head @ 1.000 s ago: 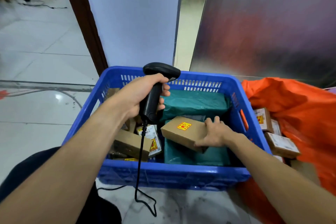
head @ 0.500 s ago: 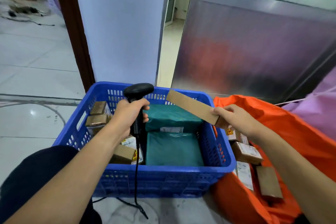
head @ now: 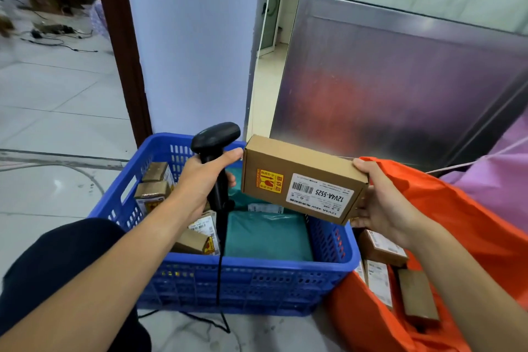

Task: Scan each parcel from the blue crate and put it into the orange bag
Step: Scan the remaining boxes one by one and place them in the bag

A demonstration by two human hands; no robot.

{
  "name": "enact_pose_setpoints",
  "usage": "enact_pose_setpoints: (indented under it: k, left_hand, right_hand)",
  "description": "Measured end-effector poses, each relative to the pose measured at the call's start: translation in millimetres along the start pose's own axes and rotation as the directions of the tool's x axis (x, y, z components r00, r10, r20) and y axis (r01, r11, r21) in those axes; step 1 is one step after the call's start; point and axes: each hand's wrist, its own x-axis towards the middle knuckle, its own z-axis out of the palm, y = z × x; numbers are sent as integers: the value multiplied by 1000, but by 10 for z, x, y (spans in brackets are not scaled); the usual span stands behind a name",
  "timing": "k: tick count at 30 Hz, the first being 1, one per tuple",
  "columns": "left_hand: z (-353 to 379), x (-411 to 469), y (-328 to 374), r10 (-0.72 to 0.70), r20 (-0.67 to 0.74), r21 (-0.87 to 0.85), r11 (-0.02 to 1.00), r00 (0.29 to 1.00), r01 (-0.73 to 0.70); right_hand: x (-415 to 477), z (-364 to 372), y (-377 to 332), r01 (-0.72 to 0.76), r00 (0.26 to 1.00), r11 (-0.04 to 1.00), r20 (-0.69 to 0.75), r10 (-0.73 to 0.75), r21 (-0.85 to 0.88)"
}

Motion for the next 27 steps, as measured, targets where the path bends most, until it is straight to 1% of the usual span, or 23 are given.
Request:
enact_pose_setpoints:
  k: [6,12,15,18,21,22,24,27]
  left_hand:
    - [68,-83,8,-52,108,-23,998,993,55]
    - [112,-75,-17,-71,117,34,997,991,67]
    - [144,-68,-35,-92,119,20,996,989,90]
    - [144,-40,-58,-129,65,-7,991,989,130]
    - [120,-4,-83,-177,29,13,984,984,177]
    - [113,6,-92,-191,29,19,981,981,191]
    - [111,17,-106,-199,38,22,980,979,199]
    - [137,23,-120,-194,55,34,981,980,192]
  right_hand:
    - [-137,12,42,-9,999,1000,35,9,1]
    - [-178,-10,103,-63,996,998,59,62,4]
    - [-168,-49,131,-86,995,996,60,84,29]
    - [-206,-59,112,-5,1000,998,4,5,68]
    - [-277,-45,81,170,981,985,-88,-173,-34]
    - [-297,-39,84,199,971,978,-123,-205,-61]
    - [-320,-43,97,215,957,974,-183,-224,-69]
    - [-332,-80,101,251,943,968,-227,-244,2]
